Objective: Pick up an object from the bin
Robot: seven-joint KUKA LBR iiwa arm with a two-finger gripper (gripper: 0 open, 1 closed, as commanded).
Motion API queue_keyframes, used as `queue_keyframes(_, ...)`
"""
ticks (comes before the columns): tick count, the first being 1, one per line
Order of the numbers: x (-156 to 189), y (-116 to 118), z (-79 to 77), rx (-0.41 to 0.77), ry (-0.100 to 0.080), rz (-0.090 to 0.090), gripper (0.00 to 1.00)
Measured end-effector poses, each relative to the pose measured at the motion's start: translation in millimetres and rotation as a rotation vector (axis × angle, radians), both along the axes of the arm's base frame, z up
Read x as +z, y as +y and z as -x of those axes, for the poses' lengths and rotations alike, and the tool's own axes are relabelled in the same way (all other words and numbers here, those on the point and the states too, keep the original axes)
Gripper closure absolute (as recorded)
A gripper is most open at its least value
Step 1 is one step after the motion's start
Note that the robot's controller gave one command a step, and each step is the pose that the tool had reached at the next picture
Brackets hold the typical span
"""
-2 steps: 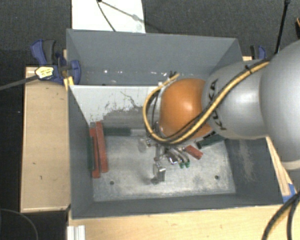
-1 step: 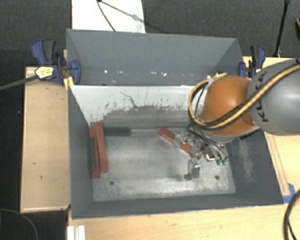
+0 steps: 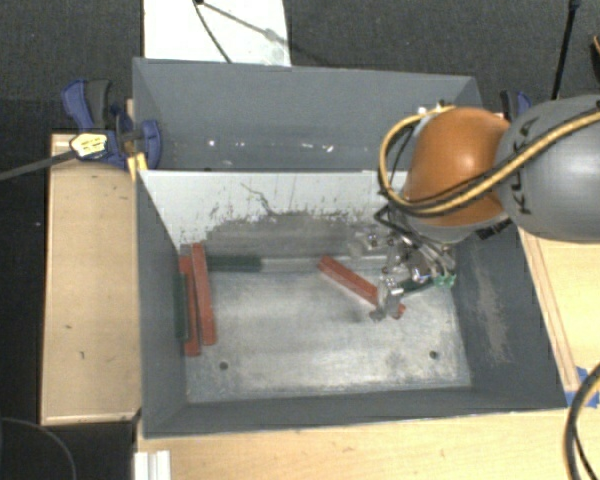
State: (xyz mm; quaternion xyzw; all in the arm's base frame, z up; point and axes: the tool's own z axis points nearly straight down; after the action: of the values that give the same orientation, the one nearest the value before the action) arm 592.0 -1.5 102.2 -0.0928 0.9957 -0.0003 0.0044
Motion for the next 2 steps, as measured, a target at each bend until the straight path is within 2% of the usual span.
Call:
queue_keyframes(1, -33, 2, -0.4, 0.041, 0.009, 0.0, 0.0)
queue_keyframes(2, 29, -70, -1.7, 0.428, 0.001, 0.006, 0.0)
